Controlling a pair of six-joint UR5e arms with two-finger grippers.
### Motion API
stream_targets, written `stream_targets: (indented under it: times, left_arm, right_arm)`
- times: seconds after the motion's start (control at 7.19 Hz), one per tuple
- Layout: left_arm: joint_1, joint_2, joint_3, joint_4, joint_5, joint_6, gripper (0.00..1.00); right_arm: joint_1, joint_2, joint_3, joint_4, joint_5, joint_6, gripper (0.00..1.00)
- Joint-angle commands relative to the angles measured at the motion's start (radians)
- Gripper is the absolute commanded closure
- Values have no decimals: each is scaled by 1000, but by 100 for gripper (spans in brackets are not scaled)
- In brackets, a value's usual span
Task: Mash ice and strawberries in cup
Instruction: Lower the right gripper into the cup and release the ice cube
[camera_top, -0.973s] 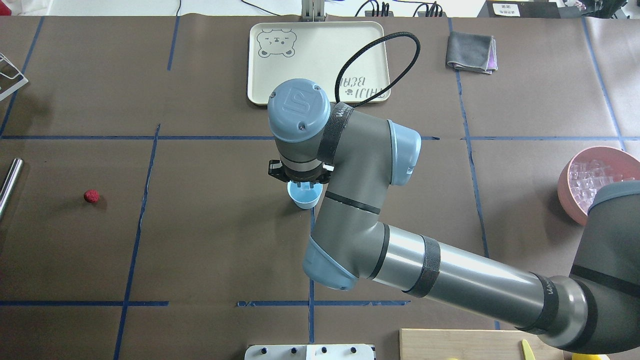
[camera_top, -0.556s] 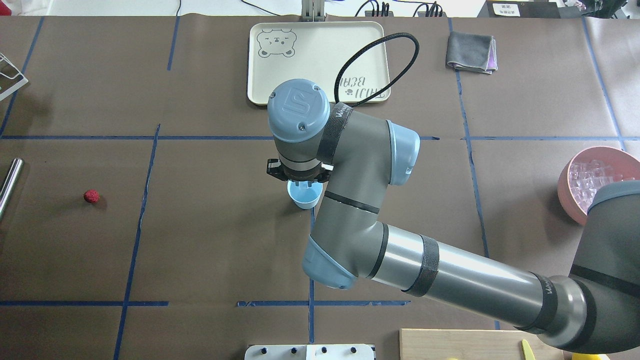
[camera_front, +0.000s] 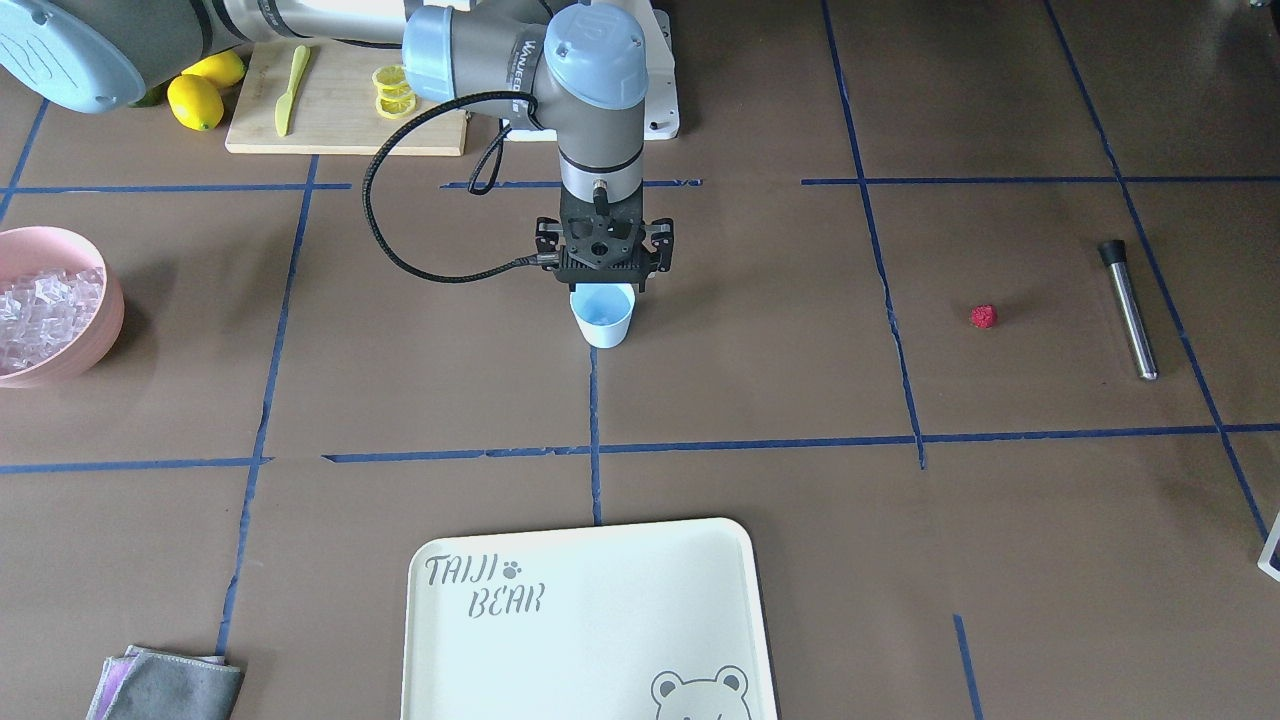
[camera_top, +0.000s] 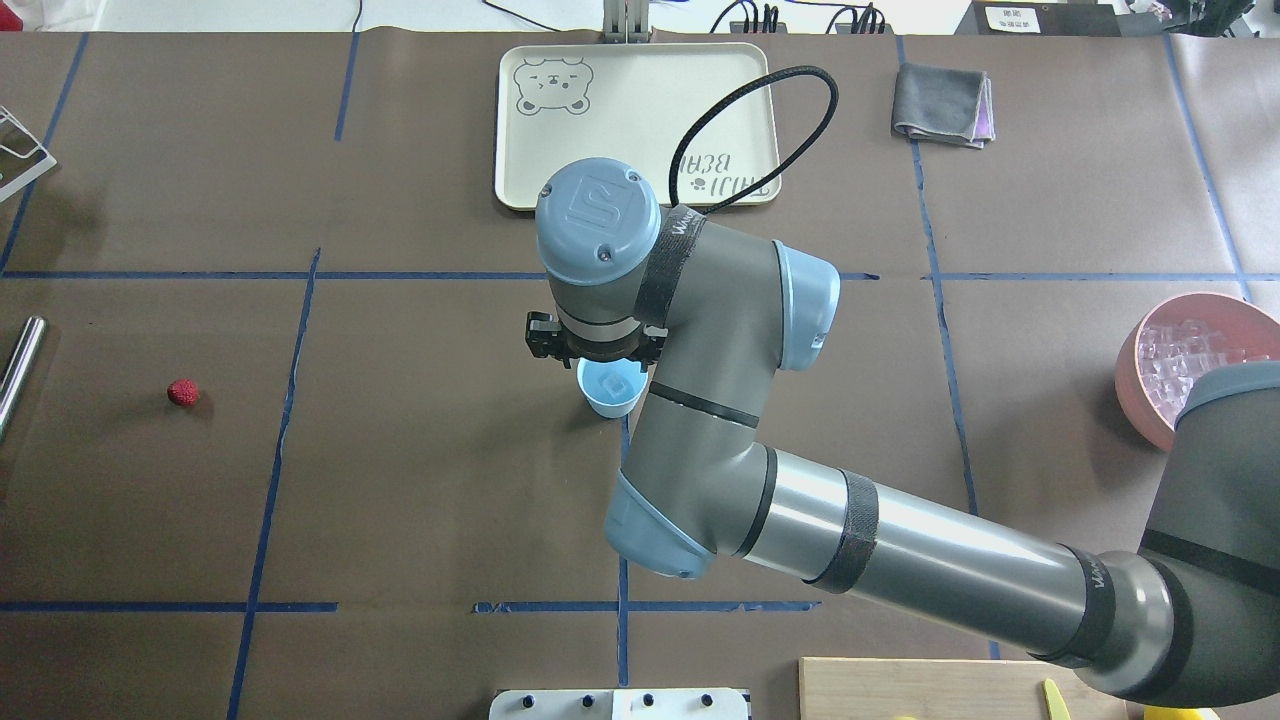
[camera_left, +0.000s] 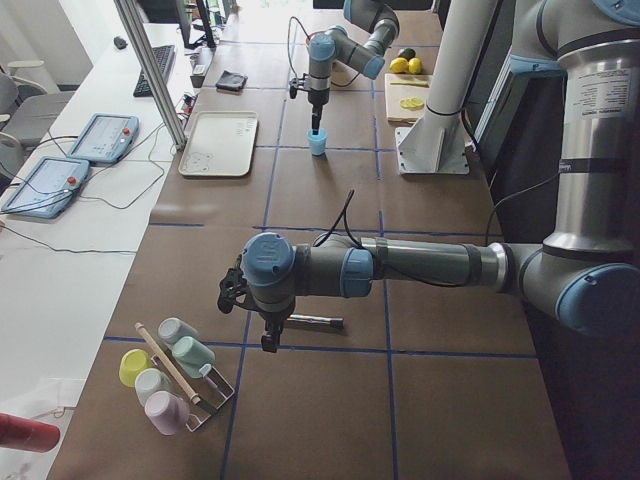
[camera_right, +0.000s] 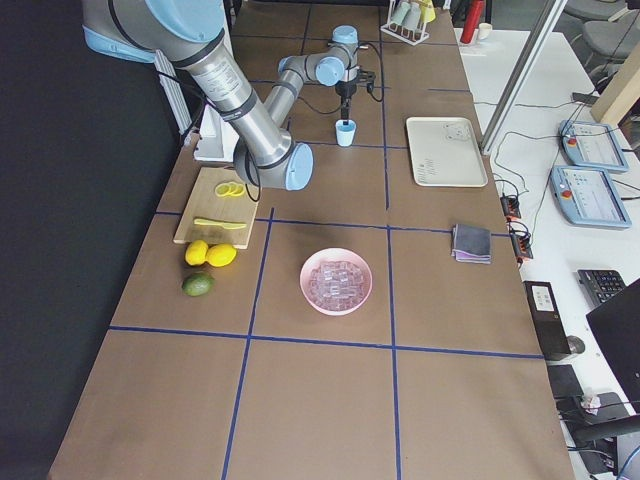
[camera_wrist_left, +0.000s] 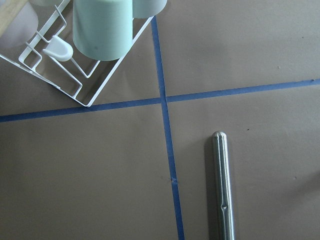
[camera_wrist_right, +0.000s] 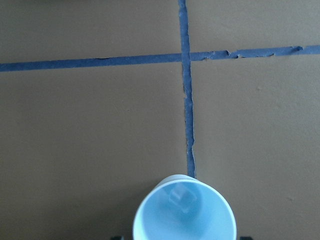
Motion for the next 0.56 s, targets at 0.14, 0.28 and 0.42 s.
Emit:
stream_targets:
  times: [0.14,0.28,0.42]
  left_arm:
    - [0,0,0,0,0,-1,0]
    - [0,-2,0,0,0,-1,0]
    - [0,-2,0,0,0,-1,0]
  right_arm:
    - [0,0,1,0,-2,1,2]
    - [3,1,6,0,-2,-1,1]
    - [9,1,12,0,0,-1,1]
